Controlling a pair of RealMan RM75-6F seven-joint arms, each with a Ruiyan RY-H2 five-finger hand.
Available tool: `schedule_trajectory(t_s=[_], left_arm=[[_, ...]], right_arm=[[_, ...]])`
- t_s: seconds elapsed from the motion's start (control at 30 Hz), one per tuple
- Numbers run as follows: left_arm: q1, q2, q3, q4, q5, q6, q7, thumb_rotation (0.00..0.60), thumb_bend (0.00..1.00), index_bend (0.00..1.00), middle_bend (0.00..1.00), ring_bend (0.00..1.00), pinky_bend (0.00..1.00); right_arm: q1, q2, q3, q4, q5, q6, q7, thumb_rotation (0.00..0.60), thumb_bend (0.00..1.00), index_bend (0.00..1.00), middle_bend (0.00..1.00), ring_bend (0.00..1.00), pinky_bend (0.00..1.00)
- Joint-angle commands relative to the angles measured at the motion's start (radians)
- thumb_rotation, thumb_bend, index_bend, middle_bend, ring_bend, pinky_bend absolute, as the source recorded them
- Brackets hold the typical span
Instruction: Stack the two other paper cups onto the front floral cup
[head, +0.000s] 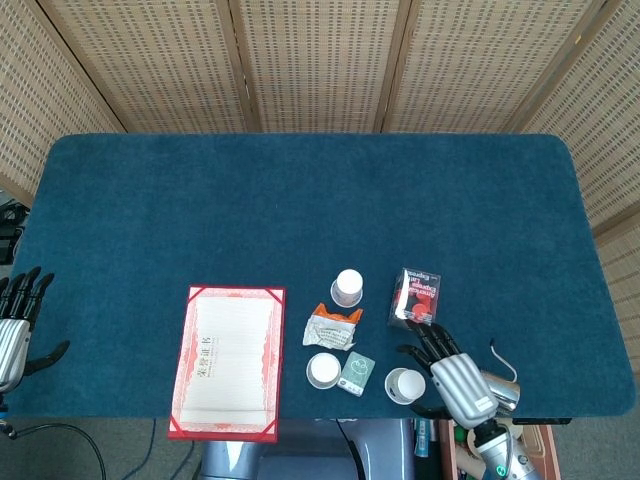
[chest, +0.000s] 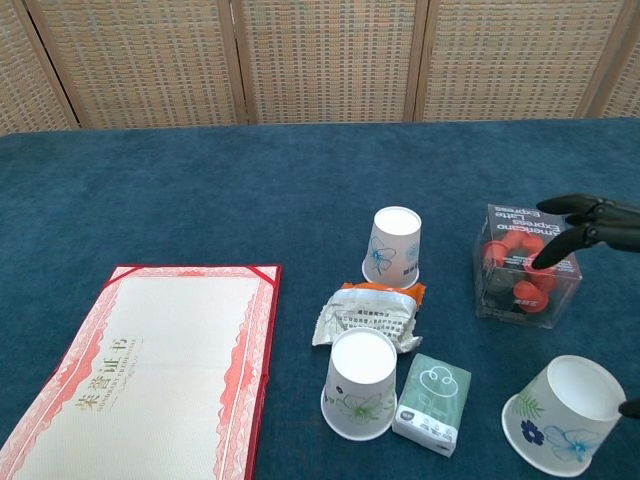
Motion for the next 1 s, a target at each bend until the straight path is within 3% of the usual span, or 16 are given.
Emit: schedule_trajectory(t_s=[0.03,1.0], left_arm=[[0.0,0.0,0.0,0.0,0.0,0.0,0.001,0.6,0.23,0.0,0.0,0.0,0.0],[0.0,0.001,0.0,-0.001,-0.004,-0.004,0.0,0.6,0.23,0.0,0.0,0.0,0.0]], right_arm=[[0.004,-0.011,-0.003,0.005,0.011,-0.011,-0.008,0.6,0.1,0.29,0.0,0.0,0.0],[0.011,-0.059,-0.003,0.084,0.105,-0.033,-0.008,0.6,0.1,0.36,0.0,0.0,0.0]])
